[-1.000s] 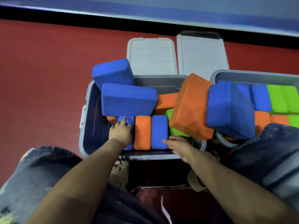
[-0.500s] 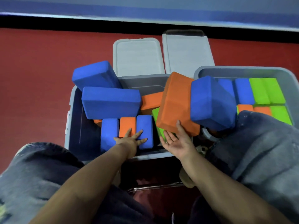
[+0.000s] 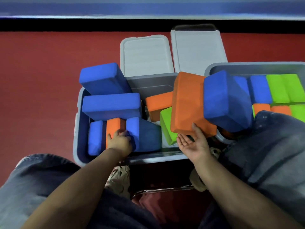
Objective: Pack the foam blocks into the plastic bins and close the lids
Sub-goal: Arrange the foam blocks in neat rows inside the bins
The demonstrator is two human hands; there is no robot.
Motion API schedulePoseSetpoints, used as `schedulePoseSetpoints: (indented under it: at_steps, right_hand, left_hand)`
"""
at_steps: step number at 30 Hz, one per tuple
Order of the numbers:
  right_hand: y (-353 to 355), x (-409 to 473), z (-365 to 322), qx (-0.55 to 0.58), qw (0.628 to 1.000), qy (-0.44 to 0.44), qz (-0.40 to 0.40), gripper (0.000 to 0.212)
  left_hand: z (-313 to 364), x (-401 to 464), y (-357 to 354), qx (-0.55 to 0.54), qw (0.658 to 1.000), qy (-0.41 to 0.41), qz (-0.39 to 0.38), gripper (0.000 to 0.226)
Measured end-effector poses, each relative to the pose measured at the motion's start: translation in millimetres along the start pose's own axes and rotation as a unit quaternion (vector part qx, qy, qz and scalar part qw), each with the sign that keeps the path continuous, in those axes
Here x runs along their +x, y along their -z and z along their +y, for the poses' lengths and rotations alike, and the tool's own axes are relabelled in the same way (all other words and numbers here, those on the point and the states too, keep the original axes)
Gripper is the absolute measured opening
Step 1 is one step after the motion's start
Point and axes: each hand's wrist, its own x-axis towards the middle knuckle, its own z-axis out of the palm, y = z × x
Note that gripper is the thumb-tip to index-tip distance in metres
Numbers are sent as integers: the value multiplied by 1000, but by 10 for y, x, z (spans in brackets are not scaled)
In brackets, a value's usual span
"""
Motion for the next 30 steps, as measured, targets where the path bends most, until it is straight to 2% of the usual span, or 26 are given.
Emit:
schedulePoseSetpoints:
  at_steps: [2,4,6,8,11,14,16,19,22,25,27,30]
  right_hand:
    - [-24,-37,-18,15,1000,4,-4,35]
    - [-70,-99,-20,27,1000,1,-14,39]
    - [-106,-160,0,15,1000,-2,-20,37]
    - [-92,-197,38,-7,1000,-7,-15,23]
    - [-58,-227,85,-33,999,-8,-20,17]
    - [-103,-221,109,-45,998,-19,-42,42]
    - [-158,-231,100,-59,996,-36,-62,53]
    - [-219,-276,64,-98,990,-54,-83,53]
    - [-231,-258,31,-163,984,-40,-53,56]
    - [-228,-260,-50,-259,965,16,-39,70]
    - [-216,-279,-116,-308,949,49,-45,61]
    - [-202,-333,-182,-320,944,64,-45,42]
  left_hand:
    - [77,105,89,-95,995,-4,33,44]
    - [149,205,148,-223,974,36,34,55]
    - [187,287,161,-305,948,96,2,67]
    - [227,345,140,-344,928,136,-40,84]
    - [306,388,104,-332,926,168,-67,105]
    - [394,390,89,-271,950,136,-74,118]
    - [437,391,49,-244,961,103,-80,120]
    - [452,429,-27,-279,952,84,-91,117]
    - [411,432,-10,-309,940,115,-85,116]
    - [312,379,43,-330,931,142,-69,112]
    - [210,314,81,-350,923,144,-62,109]
    - [91,233,75,-355,925,126,-55,106]
